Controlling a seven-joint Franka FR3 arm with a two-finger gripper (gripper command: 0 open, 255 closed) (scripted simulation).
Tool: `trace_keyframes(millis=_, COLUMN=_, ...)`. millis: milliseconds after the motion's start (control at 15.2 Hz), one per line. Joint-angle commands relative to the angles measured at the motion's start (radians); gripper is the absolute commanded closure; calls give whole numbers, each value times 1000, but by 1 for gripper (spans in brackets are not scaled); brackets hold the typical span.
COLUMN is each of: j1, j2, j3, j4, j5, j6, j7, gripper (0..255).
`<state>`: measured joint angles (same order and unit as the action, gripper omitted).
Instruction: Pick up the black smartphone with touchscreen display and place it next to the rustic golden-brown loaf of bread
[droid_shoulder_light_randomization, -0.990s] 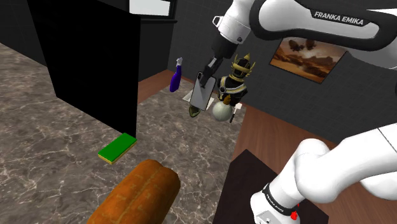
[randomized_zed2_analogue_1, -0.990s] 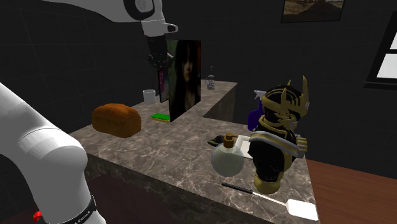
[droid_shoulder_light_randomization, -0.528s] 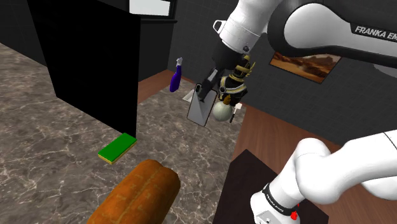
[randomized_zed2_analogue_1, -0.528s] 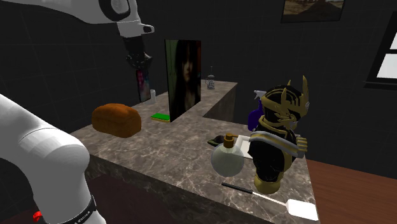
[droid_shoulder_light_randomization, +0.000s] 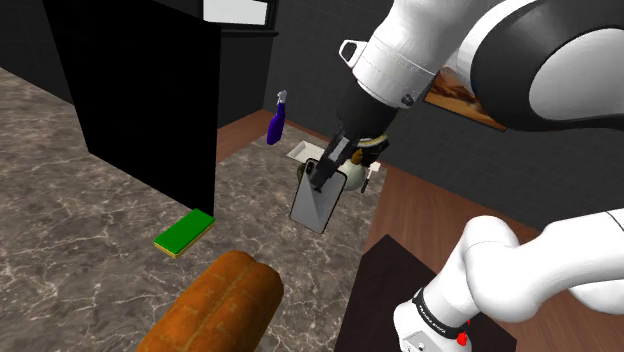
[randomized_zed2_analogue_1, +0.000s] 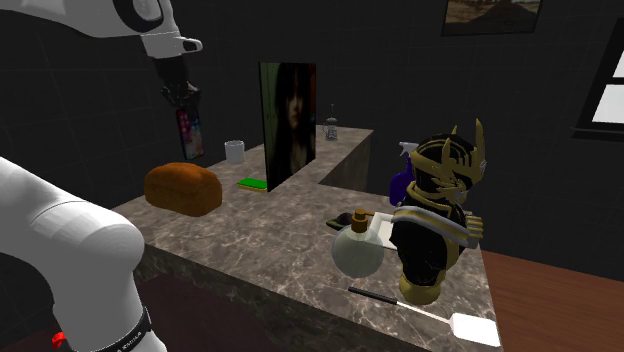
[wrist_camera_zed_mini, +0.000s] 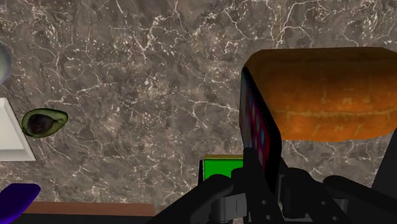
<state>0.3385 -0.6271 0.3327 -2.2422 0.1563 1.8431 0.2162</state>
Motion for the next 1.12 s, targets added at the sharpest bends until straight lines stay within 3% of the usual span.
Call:
trace_keyframes(millis=0, j1=13, j2=-3, j3=39, j4=11, j5=13, j6=-9, j7=48, gripper=255)
trace_keyframes(millis=594, j1=55, j2=29, j3=234, j4=94, j5=62, j6=-33, j7=271, gripper=255)
trace_keyframes(millis=1056, j1=48, j2=117, j3=414, j4=219, j5=60, j6=-47, j7=460, gripper=255)
